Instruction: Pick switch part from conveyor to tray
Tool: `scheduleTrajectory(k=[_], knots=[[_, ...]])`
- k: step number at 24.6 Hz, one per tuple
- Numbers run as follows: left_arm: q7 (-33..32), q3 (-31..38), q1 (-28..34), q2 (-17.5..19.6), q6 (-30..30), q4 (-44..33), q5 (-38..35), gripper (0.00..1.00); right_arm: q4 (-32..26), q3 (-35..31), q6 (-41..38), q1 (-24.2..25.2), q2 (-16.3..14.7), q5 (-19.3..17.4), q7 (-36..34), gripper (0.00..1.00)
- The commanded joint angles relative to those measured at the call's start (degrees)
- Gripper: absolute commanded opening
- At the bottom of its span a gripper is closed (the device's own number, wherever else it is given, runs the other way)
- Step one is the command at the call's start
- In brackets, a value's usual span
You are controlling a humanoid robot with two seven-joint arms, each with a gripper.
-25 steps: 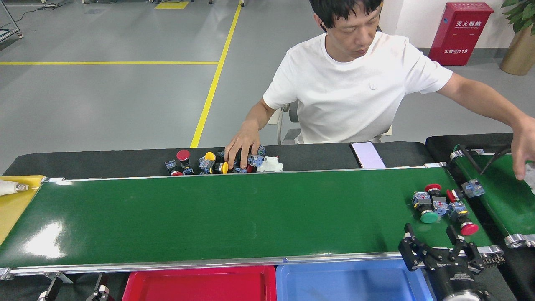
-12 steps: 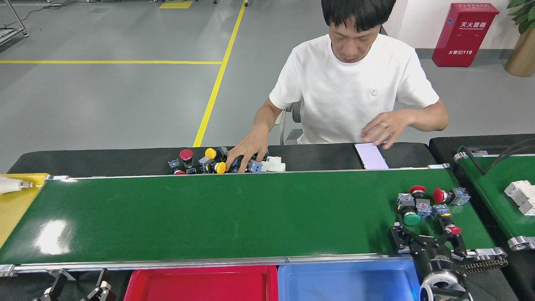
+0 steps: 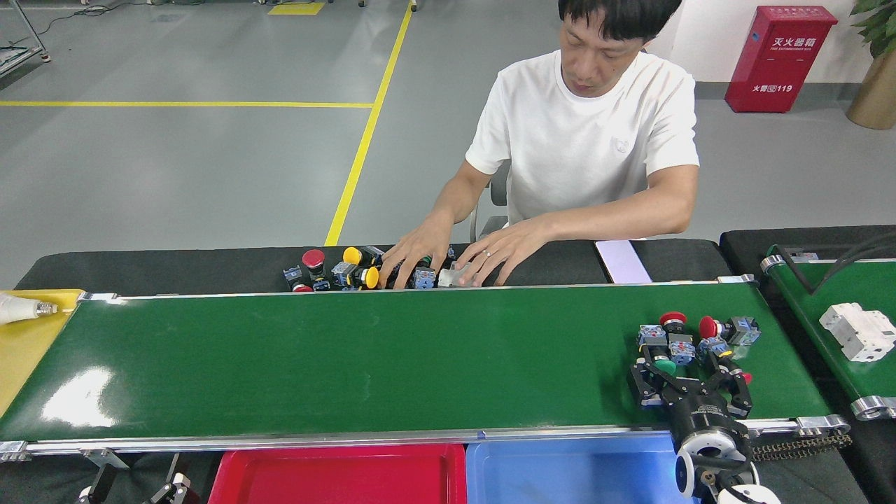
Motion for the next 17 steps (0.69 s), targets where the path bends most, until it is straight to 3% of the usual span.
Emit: scheduleTrajectory(k=[1, 3, 7, 9, 13, 17], knots=[[0.17, -0.03, -0.18, 0.29, 0.10, -0.74, -0.12, 1.00, 0.82, 0.72, 1.22, -2.33, 0.23, 0.02, -0.08, 0.97], [0.17, -0.03, -0.18, 0.38, 0.10, -0.74, -0.12, 1.00, 1.61, 2.04, 1.92, -3.30, 0.93, 0.02, -0.17, 0.90], [0.17, -0.03, -0.18, 0.47, 0.10, -0.74, -0.12, 1.00, 1.70, 4.76, 1.22, -3.91, 0.67, -0.33, 0.01, 0.45], [0.17, -0.03, -0.18, 0.47, 0.10, -0.74, -0.12, 1.00, 1.70, 5.29, 0.42, -4.00, 0.76, -0.59, -0.08, 0.31], [0.17, -0.03, -0.18, 0.29, 0.01, -0.74, -0.12, 1.00, -0.93, 5.29, -1.42, -3.65, 1.02, -0.68, -0.17, 0.30], [0.26, -0.03, -0.18, 0.12, 0.01, -0.74, -0.12, 1.00, -12.89, 5.38, -6.26, 1.62, 1.55, -0.77, -0.17, 0.31]])
